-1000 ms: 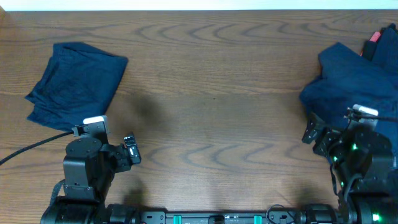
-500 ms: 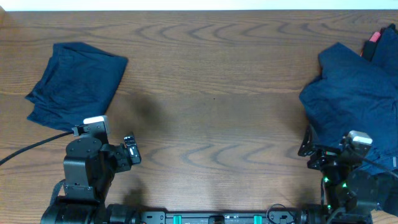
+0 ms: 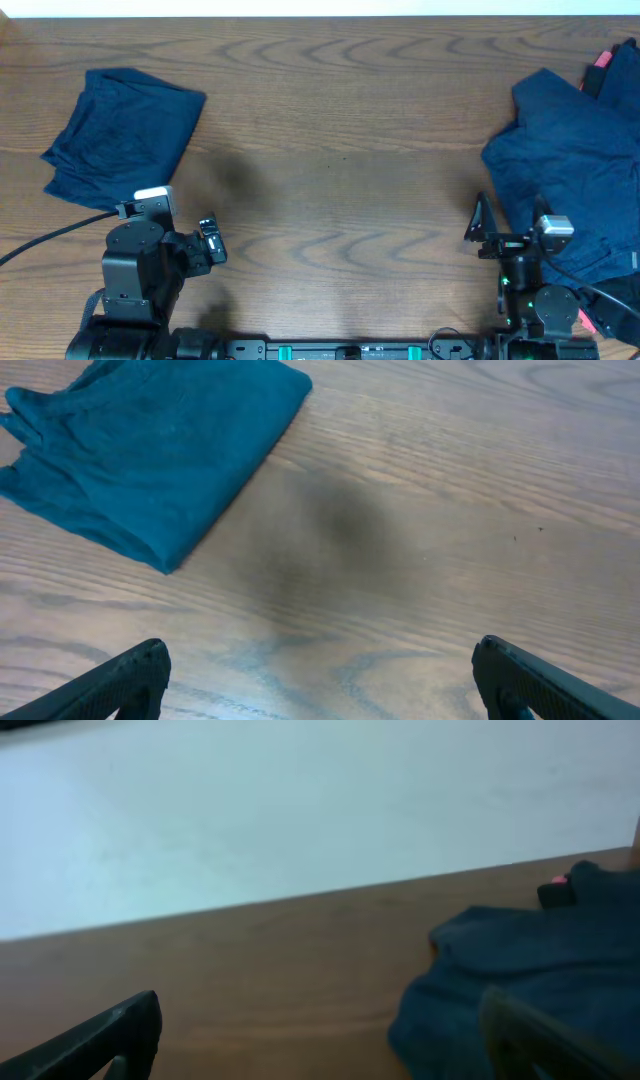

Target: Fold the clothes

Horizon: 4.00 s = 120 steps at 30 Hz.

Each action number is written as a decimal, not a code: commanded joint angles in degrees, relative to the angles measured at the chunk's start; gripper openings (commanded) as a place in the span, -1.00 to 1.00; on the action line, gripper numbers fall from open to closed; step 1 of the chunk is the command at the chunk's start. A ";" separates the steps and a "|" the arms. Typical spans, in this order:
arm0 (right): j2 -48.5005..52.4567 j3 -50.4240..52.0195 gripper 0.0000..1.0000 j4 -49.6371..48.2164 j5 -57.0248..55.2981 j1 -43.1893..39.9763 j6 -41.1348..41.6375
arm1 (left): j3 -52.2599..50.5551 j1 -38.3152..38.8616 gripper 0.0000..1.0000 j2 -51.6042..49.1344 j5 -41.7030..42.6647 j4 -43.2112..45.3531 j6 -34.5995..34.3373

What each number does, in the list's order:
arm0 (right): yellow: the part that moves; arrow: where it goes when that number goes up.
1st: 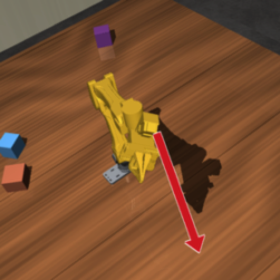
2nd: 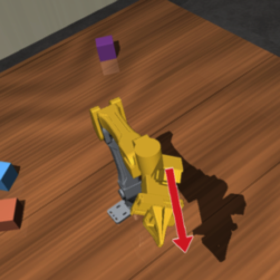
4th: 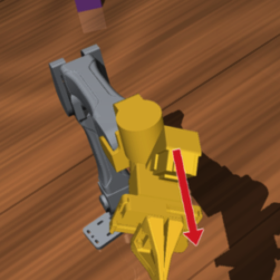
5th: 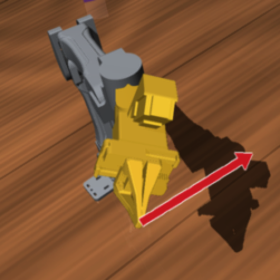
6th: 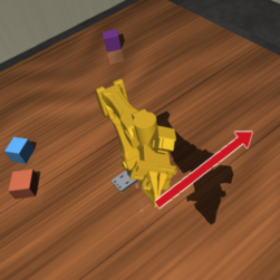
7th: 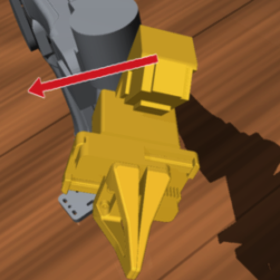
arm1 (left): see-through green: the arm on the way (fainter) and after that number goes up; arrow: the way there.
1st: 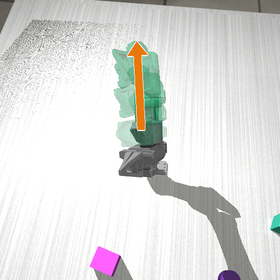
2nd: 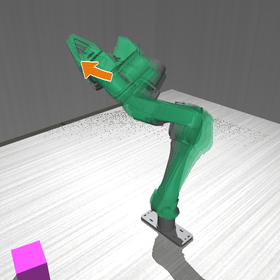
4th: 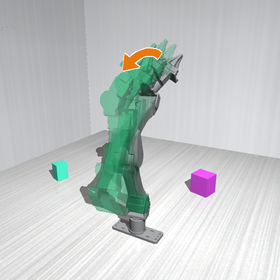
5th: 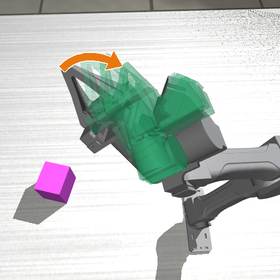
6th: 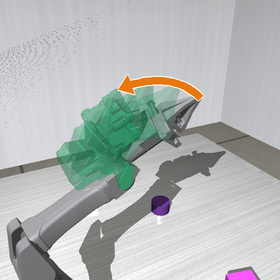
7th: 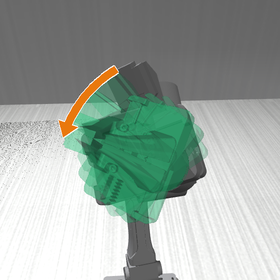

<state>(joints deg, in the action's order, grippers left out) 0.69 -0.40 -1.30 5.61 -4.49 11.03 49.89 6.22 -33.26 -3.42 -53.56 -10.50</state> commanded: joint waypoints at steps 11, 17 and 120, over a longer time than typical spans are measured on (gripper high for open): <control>-0.37 0.11 0.98 4.90 2.12 -0.59 -6.40 | -0.17 0.13 0.96 0.24 -0.72 0.04 -0.26; -0.37 0.11 0.98 4.92 2.14 -0.59 -6.40 | -0.17 0.13 0.96 0.24 -0.70 0.04 -0.26; -0.37 0.11 0.99 4.92 2.12 -0.59 -6.40 | -49.66 -5.66 0.96 33.03 3.63 49.42 11.54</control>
<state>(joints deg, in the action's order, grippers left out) 0.62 -0.36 3.40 7.11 -4.49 5.39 1.41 0.84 -0.62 0.05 -2.00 0.27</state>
